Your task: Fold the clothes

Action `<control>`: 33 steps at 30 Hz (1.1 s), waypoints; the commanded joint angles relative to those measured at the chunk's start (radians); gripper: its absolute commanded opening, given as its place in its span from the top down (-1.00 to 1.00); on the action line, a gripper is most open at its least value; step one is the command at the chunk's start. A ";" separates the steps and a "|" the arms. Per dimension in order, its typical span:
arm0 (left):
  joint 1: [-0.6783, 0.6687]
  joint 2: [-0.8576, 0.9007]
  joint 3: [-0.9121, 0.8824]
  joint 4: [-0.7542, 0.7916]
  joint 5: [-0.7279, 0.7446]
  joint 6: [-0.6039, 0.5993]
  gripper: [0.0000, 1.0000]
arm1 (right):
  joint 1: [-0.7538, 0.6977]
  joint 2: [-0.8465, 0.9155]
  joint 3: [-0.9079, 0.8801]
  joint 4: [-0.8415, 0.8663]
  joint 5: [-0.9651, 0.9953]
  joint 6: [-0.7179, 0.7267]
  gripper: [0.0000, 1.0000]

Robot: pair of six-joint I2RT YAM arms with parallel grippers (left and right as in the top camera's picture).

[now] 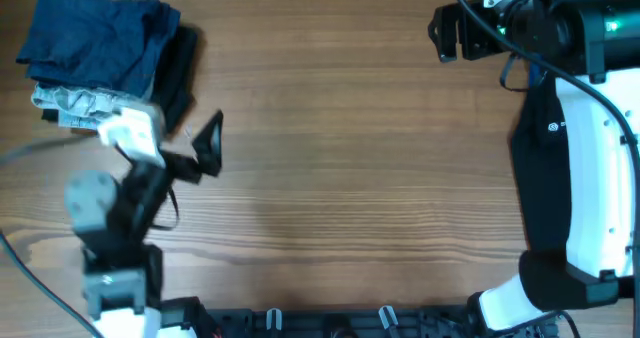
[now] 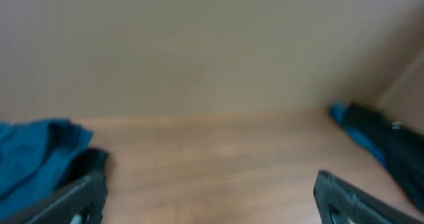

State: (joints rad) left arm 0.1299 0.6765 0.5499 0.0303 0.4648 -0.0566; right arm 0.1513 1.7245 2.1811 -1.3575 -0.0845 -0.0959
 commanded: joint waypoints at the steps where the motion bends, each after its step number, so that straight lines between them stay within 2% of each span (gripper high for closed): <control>1: -0.003 -0.171 -0.264 0.149 -0.106 -0.232 -0.99 | -0.001 0.031 -0.003 0.003 0.010 -0.009 -0.99; 5: -0.003 -0.334 -0.446 0.191 -0.161 -0.266 -1.00 | -0.001 0.041 -0.003 0.003 0.010 -0.009 -1.00; 10: -0.003 -0.410 -0.540 0.182 -0.209 -0.266 -1.00 | -0.001 0.041 -0.003 0.003 0.010 -0.009 -1.00; 19: -0.003 -0.488 -0.544 -0.087 -0.335 -0.266 -1.00 | -0.002 0.041 -0.003 0.003 0.010 -0.009 -1.00; 25: -0.003 -0.547 -0.544 -0.096 -0.336 -0.266 -0.99 | -0.001 0.041 -0.003 0.003 0.010 -0.009 -1.00; 28: -0.003 -0.665 -0.544 -0.095 -0.336 -0.266 -1.00 | -0.001 0.041 -0.003 0.003 0.010 -0.009 -0.99; 33: -0.003 -0.664 -0.544 -0.095 -0.336 -0.266 -1.00 | -0.001 0.041 -0.003 0.003 0.010 -0.009 -0.99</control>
State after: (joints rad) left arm 0.1299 0.0193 0.0093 -0.0574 0.1425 -0.3134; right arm 0.1513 1.7542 2.1811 -1.3548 -0.0845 -0.0959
